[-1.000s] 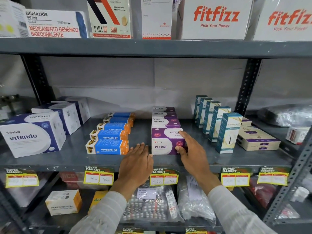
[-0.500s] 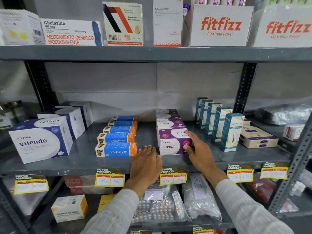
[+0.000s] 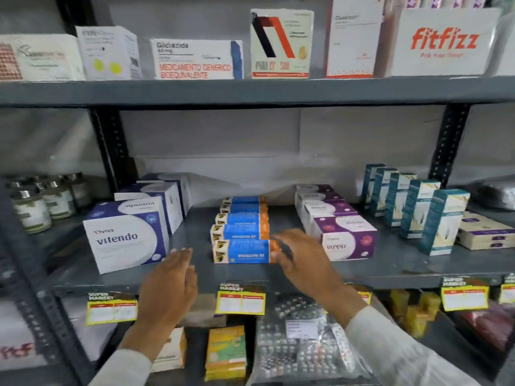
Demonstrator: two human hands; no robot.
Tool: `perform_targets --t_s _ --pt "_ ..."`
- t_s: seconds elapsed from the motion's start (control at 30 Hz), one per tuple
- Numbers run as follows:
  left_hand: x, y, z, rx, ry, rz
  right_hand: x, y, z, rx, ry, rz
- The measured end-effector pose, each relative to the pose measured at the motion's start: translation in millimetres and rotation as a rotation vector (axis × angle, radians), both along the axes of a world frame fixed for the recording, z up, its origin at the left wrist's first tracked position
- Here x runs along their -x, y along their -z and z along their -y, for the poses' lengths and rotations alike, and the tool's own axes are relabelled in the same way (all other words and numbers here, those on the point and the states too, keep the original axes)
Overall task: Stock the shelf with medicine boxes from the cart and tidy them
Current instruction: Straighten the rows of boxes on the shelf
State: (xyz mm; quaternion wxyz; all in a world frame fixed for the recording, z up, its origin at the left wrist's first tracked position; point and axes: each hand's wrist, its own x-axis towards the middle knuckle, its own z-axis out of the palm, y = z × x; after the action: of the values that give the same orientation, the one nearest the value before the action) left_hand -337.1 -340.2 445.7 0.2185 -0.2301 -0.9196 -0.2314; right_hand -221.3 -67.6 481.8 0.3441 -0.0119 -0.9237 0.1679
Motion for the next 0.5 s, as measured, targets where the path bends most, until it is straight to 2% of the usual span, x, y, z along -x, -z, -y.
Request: perform_targets --t_s 0.13,0.5 --pt "14 23 8 0.108 0.021 -0.094 25 9 12 0.073 0.064 0.13" --pt "23 31 12 0.054 0.046 -0.106 47 21 32 0.131 0.103 0.065"
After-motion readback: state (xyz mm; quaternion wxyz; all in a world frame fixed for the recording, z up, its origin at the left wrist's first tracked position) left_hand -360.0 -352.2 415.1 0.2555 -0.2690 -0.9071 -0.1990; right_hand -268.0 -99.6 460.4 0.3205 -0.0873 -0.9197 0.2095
